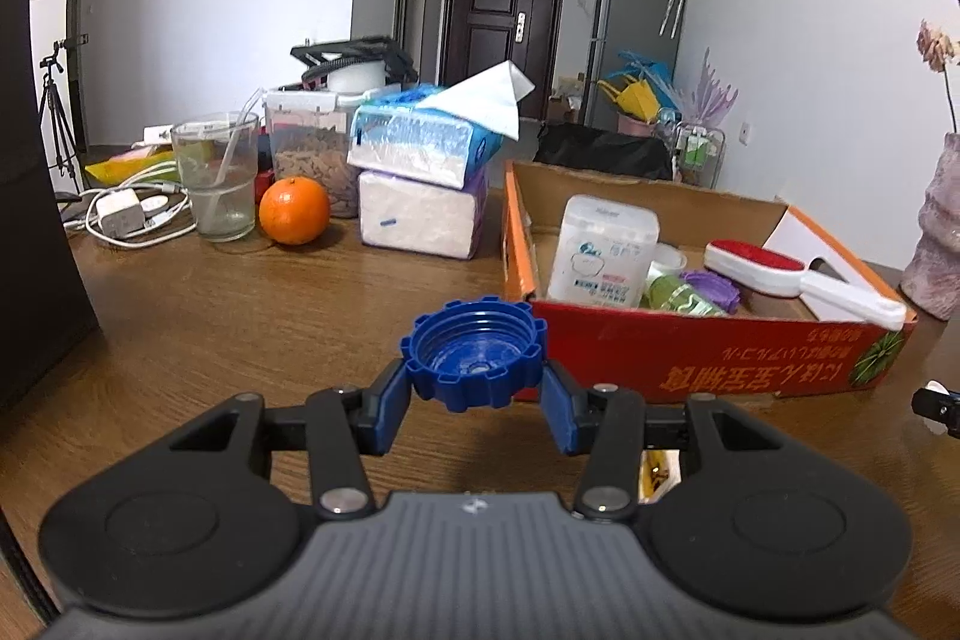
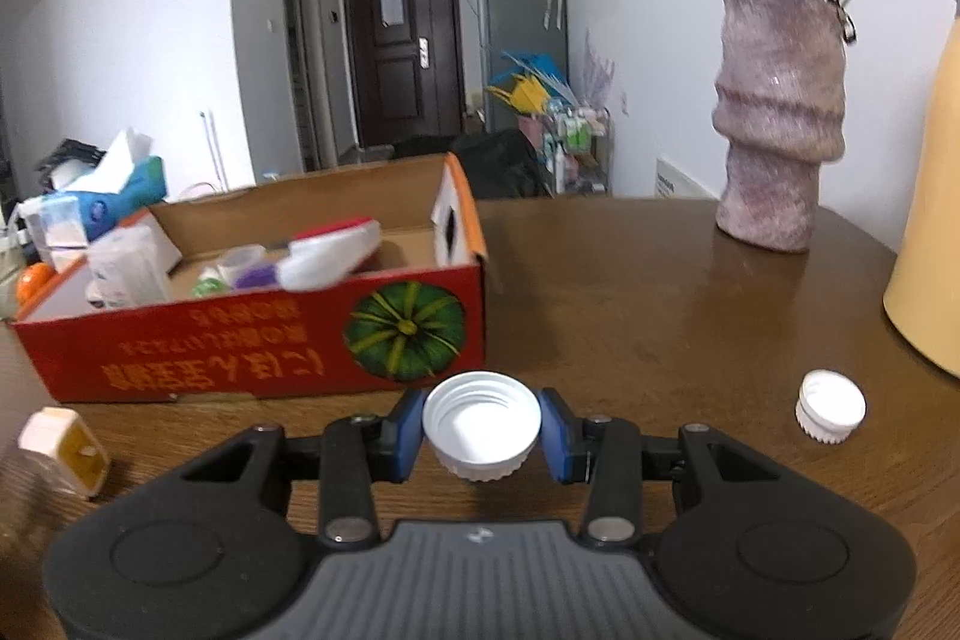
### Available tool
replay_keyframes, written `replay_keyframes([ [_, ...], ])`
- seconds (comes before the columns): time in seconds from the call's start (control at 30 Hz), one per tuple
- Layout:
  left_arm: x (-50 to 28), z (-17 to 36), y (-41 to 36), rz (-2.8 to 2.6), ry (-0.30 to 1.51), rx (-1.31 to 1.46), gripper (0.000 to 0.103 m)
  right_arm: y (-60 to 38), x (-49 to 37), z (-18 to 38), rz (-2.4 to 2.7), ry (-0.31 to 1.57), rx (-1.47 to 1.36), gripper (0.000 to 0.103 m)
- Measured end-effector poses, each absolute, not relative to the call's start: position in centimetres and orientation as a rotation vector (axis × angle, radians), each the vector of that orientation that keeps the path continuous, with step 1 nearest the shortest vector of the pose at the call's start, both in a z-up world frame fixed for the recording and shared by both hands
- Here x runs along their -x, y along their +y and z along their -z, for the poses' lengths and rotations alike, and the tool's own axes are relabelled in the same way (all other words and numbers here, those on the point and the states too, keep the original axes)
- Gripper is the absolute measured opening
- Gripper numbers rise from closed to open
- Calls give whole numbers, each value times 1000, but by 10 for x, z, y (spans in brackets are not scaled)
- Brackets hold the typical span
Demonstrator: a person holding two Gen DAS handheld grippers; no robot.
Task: Organize rigid objects
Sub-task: 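Carry the blue cap with left and white cap with right over the box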
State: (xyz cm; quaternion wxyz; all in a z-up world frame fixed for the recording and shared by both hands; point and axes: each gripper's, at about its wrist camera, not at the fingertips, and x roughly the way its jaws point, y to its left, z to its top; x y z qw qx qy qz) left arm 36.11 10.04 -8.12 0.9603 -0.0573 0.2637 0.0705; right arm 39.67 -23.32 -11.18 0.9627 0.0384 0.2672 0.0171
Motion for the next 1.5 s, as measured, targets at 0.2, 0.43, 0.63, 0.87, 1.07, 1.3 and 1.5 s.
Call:
replay_keyframes([
  [0.2, -352, 72, 90, -124, 496, 88, 48, -224, -385, 97, -67, 492, -71, 40],
  [0.43, -344, 60, 75, -93, 446, 74, 48, -211, -372, 82, -112, 450, -66, 40],
  [0.63, -344, 53, 55, -58, 423, 70, 48, -194, -363, 71, -163, 421, -57, 40],
  [0.87, -351, 49, 40, -41, 420, 75, 48, -180, -359, 59, -202, 396, -69, 40],
  [1.07, -358, 45, 36, -57, 399, 74, 48, -169, -364, 54, -215, 388, -75, 40],
  [1.3, -375, 42, 33, -74, 388, 89, 48, -158, -377, 47, -224, 372, -89, 40],
  [1.5, -393, 40, 33, -77, 384, 103, 48, -153, -391, 46, -215, 367, -98, 40],
])
